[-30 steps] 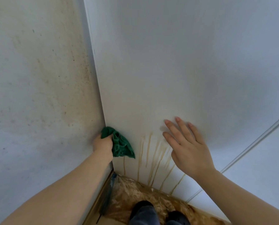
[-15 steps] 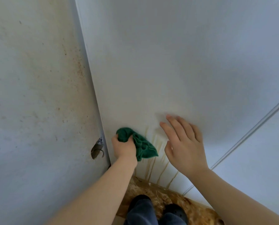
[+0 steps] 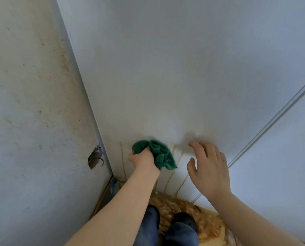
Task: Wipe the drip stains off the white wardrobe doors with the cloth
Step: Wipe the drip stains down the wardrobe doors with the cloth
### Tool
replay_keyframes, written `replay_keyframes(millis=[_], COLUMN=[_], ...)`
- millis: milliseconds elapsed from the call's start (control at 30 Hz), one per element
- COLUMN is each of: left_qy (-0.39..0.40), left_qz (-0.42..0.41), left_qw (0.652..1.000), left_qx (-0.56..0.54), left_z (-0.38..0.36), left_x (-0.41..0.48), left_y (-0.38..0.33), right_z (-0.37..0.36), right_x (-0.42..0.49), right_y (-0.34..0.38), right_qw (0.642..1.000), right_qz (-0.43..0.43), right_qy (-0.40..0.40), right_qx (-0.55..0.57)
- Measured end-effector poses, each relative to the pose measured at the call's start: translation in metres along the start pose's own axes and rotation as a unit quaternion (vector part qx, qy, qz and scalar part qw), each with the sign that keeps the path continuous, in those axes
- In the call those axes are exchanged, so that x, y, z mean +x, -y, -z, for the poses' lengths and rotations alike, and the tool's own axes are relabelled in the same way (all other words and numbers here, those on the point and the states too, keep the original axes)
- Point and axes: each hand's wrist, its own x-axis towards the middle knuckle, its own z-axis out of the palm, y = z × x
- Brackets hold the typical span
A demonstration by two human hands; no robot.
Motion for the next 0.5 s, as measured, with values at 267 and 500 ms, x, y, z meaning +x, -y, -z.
replay_keyframes(millis=[267, 500], left_qy=[0.039, 0.028], left_qz=[-0.110, -0.023], left_qw=[0.992, 0.999], left_qx=[0.049, 0.017], left_z=[-0.015, -0.002], left_x=[-0.018, -0.009], left_y=[0.010, 0.024], right_z=[0.004, 0.011], right_x=[0.001, 0.000], right_y=[-0.019, -0.025], right_qw=[0.999, 0.998], right_qz=[-0.027, -0.043], right_qy=[0.013, -0.033], right_qx=[-0.028, -0.039])
